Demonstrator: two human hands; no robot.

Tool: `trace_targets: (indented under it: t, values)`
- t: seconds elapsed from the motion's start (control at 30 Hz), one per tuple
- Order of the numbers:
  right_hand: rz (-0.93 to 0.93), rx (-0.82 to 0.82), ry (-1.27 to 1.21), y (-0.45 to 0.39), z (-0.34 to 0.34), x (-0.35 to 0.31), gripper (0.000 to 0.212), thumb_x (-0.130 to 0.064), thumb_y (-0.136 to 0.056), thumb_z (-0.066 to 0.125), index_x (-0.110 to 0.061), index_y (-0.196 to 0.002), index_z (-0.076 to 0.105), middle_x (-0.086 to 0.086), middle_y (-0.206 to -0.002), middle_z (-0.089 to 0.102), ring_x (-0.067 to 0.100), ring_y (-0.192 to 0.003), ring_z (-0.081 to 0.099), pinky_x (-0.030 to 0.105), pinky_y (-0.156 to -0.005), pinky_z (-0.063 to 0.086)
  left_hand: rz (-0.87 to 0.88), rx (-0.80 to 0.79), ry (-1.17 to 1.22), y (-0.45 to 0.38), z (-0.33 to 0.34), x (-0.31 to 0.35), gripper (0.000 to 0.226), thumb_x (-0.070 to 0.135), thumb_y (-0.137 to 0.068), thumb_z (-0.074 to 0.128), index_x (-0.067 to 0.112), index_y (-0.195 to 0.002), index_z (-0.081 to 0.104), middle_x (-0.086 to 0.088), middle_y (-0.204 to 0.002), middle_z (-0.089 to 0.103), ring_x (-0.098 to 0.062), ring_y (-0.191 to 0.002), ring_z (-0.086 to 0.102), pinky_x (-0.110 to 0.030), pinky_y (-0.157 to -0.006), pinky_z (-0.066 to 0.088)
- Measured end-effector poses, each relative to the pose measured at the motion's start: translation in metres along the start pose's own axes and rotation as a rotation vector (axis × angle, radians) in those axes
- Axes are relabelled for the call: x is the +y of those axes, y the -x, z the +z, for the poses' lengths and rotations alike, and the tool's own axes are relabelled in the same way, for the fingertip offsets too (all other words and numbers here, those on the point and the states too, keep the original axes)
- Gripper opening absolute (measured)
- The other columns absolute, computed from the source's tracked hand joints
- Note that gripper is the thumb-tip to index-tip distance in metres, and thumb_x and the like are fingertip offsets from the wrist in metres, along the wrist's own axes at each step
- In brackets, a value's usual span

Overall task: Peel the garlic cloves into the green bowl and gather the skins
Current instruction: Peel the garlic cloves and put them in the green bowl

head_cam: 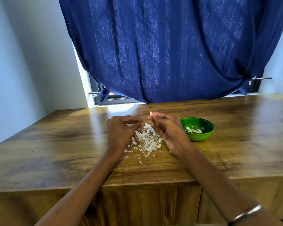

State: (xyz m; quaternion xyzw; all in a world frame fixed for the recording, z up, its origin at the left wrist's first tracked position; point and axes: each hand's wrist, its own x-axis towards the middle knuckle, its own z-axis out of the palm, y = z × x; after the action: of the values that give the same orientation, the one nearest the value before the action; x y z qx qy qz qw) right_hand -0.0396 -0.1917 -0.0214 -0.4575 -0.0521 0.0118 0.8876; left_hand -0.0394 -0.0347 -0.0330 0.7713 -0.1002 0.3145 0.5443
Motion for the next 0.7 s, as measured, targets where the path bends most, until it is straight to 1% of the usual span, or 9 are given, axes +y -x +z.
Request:
trace_targets:
  t: [0.07,0.17,0.27,0.33,0.43,0.5,0.57,0.63,0.7]
  values:
    - [-0.005,0.0,0.012,0.0001,0.0004,-0.0002,0.01,0.004,-0.088,0.067,-0.003,-0.094,0.072,0.01,-0.084,0.076,0.012,-0.075,0.073,0.019,-0.067,0.06,0.033,0.01,-0.041,-0.0004,-0.001,-0.0043,0.019,0.012,-0.069,0.094,0.017,-0.08,0.08,0.011,-0.077,0.077,-0.018,-0.044,0.067,-0.028,-0.047,0.052]
    - [-0.013,-0.004,0.04,0.0002,-0.0001,0.0004,0.009,0.003,-0.087,0.069,-0.003,-0.093,0.072,0.01,-0.085,0.076,0.012,-0.075,0.073,0.019,-0.068,0.06,0.078,-0.013,-0.121,-0.0009,-0.0028,-0.0064,0.038,0.021,-0.062,0.098,0.022,-0.091,0.074,0.01,-0.081,0.076,-0.016,-0.046,0.066,-0.028,-0.059,0.055]
    - [-0.021,-0.007,0.055,0.0002,-0.0015,0.0009,0.009,0.002,-0.087,0.07,-0.003,-0.093,0.072,0.011,-0.085,0.076,0.012,-0.075,0.073,0.019,-0.067,0.06,0.027,-0.018,-0.027,-0.0001,-0.001,-0.0027,0.024,0.017,-0.084,0.084,0.02,-0.104,0.072,0.009,-0.078,0.078,-0.021,-0.041,0.066,-0.033,-0.043,0.053]
    - [-0.029,-0.007,0.084,-0.0004,-0.0015,0.0014,0.009,0.0,-0.086,0.071,-0.004,-0.094,0.072,0.011,-0.086,0.077,0.012,-0.076,0.073,0.019,-0.068,0.059,0.043,-0.028,-0.001,-0.0006,-0.0006,-0.0024,0.018,0.012,-0.093,0.074,0.02,-0.109,0.073,0.007,-0.084,0.079,-0.022,-0.043,0.067,-0.034,-0.037,0.05]
    - [-0.044,-0.013,0.137,-0.0023,-0.0023,0.0027,0.014,-0.003,-0.087,0.071,-0.008,-0.1,0.074,0.01,-0.091,0.077,0.013,-0.08,0.072,0.02,-0.071,0.06,0.061,-0.061,-0.023,-0.0009,-0.0014,-0.003,0.039,0.001,-0.082,0.082,0.021,-0.113,0.071,0.006,-0.097,0.077,-0.018,-0.043,0.067,-0.032,-0.04,0.052]
    - [-0.051,-0.026,0.187,-0.0025,-0.003,0.0026,0.019,-0.006,-0.09,0.07,-0.011,-0.108,0.075,0.009,-0.096,0.078,0.011,-0.082,0.07,0.02,-0.073,0.06,0.079,-0.083,-0.064,0.0005,-0.0011,-0.0021,0.052,0.001,-0.074,0.088,0.022,-0.118,0.069,0.009,-0.101,0.074,-0.012,-0.041,0.064,-0.024,-0.044,0.052]
    - [-0.051,-0.041,0.24,-0.0027,-0.0027,0.0038,0.019,-0.008,-0.092,0.068,-0.011,-0.109,0.075,0.008,-0.098,0.077,0.01,-0.081,0.069,0.019,-0.072,0.059,0.056,-0.072,-0.044,-0.0005,-0.0009,-0.0017,0.045,0.007,-0.08,0.086,0.022,-0.118,0.068,0.007,-0.097,0.075,-0.012,-0.042,0.065,-0.022,-0.043,0.051]
    - [-0.047,-0.04,0.276,-0.0024,-0.0024,0.0047,0.016,-0.007,-0.093,0.067,-0.009,-0.107,0.075,0.009,-0.096,0.077,0.01,-0.079,0.07,0.019,-0.072,0.059,0.032,-0.08,-0.003,-0.002,0.0,-0.0036,0.019,0.015,-0.095,0.073,0.021,-0.112,0.069,0.003,-0.086,0.078,-0.02,-0.04,0.065,-0.027,-0.037,0.046]
    - [-0.047,-0.043,0.296,-0.0015,-0.0019,0.005,0.016,-0.005,-0.092,0.067,-0.006,-0.107,0.074,0.011,-0.094,0.078,0.011,-0.078,0.071,0.02,-0.073,0.06,0.061,-0.101,-0.022,-0.0004,0.001,-0.0029,0.009,0.017,-0.101,0.065,0.019,-0.107,0.071,0.004,-0.086,0.078,-0.024,-0.038,0.064,-0.028,-0.036,0.045]
